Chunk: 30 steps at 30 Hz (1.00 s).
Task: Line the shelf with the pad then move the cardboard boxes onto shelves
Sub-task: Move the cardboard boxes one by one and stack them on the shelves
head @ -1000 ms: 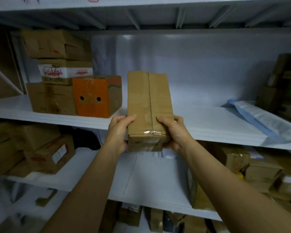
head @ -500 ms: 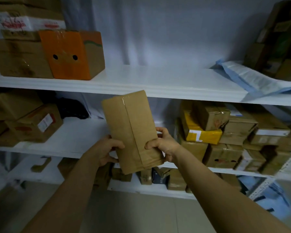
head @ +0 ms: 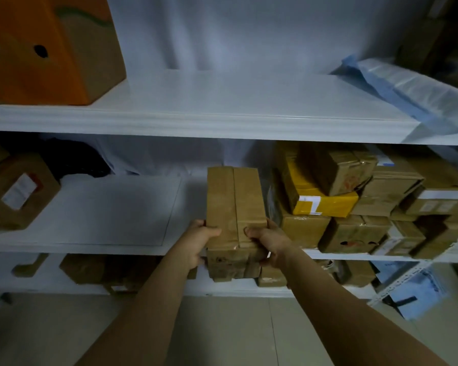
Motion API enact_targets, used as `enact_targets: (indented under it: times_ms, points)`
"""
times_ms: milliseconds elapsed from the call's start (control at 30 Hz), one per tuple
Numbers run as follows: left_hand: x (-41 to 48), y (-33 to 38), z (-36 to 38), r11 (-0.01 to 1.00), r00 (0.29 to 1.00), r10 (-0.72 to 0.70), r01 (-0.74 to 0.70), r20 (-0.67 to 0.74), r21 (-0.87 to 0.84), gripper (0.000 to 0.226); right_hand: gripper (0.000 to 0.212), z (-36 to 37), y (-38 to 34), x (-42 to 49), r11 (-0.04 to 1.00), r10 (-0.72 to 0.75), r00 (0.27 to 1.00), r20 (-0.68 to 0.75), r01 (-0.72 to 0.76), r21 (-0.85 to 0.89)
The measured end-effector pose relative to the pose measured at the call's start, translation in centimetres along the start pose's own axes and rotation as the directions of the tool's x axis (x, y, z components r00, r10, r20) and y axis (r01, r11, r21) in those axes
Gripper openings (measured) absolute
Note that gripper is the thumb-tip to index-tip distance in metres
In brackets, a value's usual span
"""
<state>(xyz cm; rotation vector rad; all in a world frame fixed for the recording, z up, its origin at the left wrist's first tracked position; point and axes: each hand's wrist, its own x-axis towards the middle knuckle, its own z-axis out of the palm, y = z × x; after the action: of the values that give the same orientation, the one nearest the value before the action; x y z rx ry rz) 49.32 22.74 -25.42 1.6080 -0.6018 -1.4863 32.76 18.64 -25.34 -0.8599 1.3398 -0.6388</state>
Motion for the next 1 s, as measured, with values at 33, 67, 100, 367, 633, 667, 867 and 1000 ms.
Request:
enact_targets:
  times_ms: [33, 67, 100, 367, 633, 667, 867, 1000]
  points:
    - [1.2, 0.2, 0.5, 1.000, 1.000, -0.016, 0.016, 0.014, -0.003, 0.027, 0.052, -0.1, -0.1, 1.2, 1.000, 0.009, 0.999, -0.033, -0.008, 0.025]
    - [2.4, 0.3, 1.0, 1.000, 0.999, -0.028, 0.028, 0.029, -0.011, 0.028, 0.051, -0.2, -0.2, 2.4, 0.999, 0.022, 0.998, -0.061, -0.019, 0.051]
    - [3.3, 0.4, 1.4, 0.999, 0.999, -0.037, 0.038, 0.038, -0.022, 0.028, 0.049, -0.4, -0.3, 3.3, 0.997, 0.033, 0.996, -0.081, -0.028, 0.072]
    - [10.6, -1.2, 4.6, 0.997, 0.995, -0.081, 0.081, -0.058, -0.011, 0.040, 0.044, -1.2, 1.9, 10.4, 0.994, 0.050, 0.993, -0.107, -0.039, 0.100]
    - [14.6, -0.8, 7.2, 0.999, 0.992, -0.017, 0.011, -0.124, -0.049, 0.038, 0.039, -1.5, 2.8, 13.9, 0.950, 0.236, 0.942, -0.237, -0.173, 0.259]
    - [15.0, -0.6, 7.5, 1.000, 0.994, -0.005, 0.003, -0.113, -0.013, 0.042, 0.041, -1.6, 2.6, 14.3, 0.925, 0.250, 0.952, -0.174, -0.182, 0.333]
    - [16.9, -0.1, 8.5, 0.998, 0.997, 0.023, -0.019, -0.075, 0.053, 0.055, 0.036, -2.4, 2.0, 16.3, 0.902, 0.293, 0.936, -0.193, -0.204, 0.380]
    - [17.2, -0.1, 8.3, 0.997, 0.997, 0.040, -0.036, -0.063, 0.072, 0.057, 0.043, -2.5, 1.9, 16.4, 0.903, 0.294, 0.935, -0.196, -0.205, 0.378]
